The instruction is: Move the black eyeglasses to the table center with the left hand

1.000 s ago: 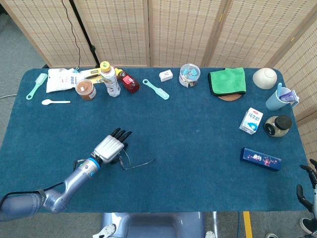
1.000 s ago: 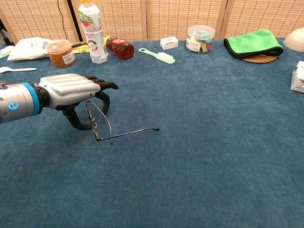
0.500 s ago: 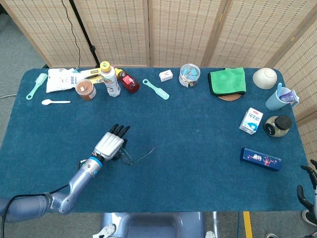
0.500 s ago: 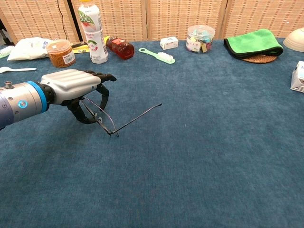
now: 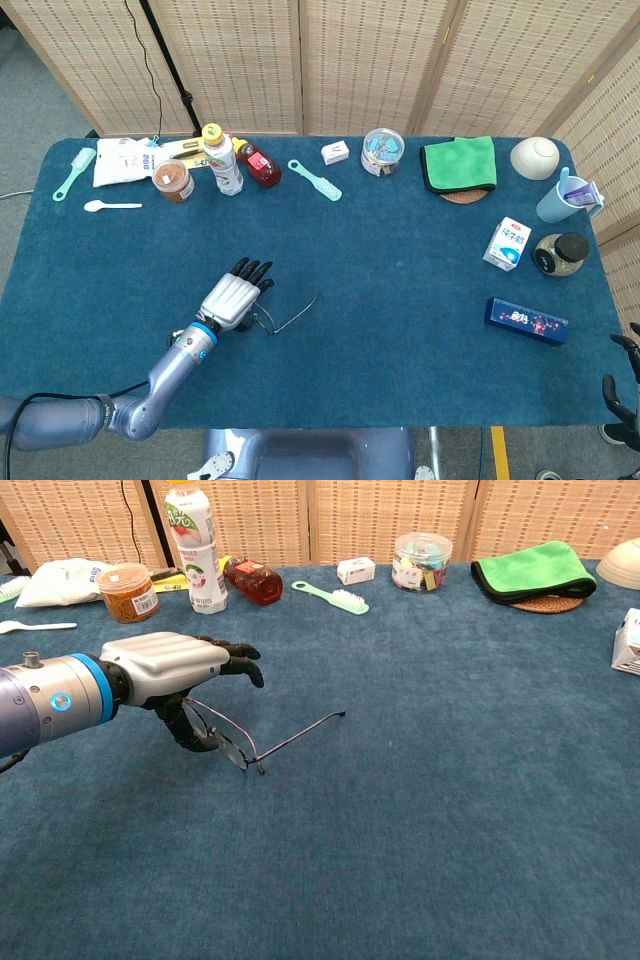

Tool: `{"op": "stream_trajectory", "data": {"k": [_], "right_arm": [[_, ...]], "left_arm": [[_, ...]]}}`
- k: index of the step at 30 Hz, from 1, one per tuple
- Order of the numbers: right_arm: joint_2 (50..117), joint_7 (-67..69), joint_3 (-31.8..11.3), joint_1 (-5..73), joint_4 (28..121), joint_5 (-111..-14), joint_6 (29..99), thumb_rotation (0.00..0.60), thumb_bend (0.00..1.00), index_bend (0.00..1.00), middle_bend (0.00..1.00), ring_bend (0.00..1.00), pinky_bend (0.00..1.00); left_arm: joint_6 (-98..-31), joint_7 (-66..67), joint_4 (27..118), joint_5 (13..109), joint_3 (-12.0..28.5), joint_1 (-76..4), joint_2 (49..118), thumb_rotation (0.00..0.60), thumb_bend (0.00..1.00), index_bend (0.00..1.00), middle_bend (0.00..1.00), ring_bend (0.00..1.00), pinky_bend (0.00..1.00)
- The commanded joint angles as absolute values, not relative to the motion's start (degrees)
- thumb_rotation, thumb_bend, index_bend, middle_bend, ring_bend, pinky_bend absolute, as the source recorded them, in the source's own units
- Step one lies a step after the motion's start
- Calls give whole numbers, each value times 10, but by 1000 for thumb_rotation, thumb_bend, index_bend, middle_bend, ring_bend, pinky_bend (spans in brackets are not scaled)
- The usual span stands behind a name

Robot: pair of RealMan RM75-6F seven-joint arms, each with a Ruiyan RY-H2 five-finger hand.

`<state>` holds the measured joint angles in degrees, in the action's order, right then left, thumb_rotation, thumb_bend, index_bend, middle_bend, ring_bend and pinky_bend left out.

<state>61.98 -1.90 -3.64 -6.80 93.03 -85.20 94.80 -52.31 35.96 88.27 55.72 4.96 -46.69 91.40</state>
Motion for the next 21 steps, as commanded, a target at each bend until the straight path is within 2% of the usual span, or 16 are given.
{"op": "stream_trajectory", "data": {"k": [1, 5, 14, 21], "right_arm": [[620, -18, -36, -68, 929, -852, 948, 600, 479, 241, 130, 130, 167], [621, -15, -36, -69, 927, -852, 948, 600, 479, 242, 130, 130, 167], [622, -5, -35, -75, 920, -851, 954, 600, 479, 243, 130, 130, 167], [622, 2, -34, -79, 915, -851, 958, 600, 478, 244, 130, 130, 167]], "left_arm": [[-528, 359, 889, 568, 45, -467, 912, 560, 234, 91, 0, 0, 0], [-529, 355, 891, 576, 41, -467, 913, 558, 234, 28, 0, 0, 0], [-542, 356, 905, 597, 41, -471, 927, 555, 233, 23, 0, 0, 0], [-549, 378, 898, 576, 58, -486, 965, 555, 233, 23, 0, 0, 0]]}}
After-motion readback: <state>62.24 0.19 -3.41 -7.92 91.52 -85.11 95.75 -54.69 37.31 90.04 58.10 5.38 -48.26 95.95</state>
